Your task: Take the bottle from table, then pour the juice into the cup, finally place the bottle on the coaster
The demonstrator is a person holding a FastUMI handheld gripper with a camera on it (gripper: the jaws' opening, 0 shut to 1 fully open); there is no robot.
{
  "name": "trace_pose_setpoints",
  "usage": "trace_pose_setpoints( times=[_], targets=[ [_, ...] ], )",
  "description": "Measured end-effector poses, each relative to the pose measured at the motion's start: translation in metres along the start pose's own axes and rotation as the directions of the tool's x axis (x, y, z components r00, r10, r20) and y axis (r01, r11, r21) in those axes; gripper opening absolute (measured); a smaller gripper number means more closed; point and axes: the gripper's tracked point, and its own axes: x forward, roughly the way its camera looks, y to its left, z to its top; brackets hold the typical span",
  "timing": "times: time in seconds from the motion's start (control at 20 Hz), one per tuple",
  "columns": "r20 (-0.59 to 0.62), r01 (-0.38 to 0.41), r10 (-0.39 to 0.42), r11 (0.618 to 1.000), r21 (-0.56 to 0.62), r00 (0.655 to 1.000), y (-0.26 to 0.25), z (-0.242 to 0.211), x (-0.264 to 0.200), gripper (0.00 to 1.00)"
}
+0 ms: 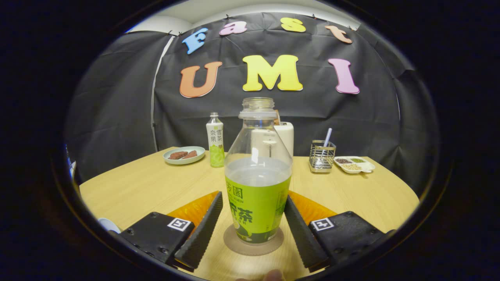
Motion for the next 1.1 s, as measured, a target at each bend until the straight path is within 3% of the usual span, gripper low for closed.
trace_pose_setpoints(
  times=[0.4, 0.65, 1.1],
  targets=[
    [0.065, 0.064, -0.064, 0.998, 0.0, 0.996, -0.007, 0.023, -0.052, 1.0],
    [0.142, 0.112, -0.111, 0.994, 0.001, 0.984, -0.004, 0.04, -0.126, 1.0],
    [0.201, 0.236, -0.241, 0.971, 0.047, 0.95, 0.004, 0.023, -0.259, 1.0]
  ],
)
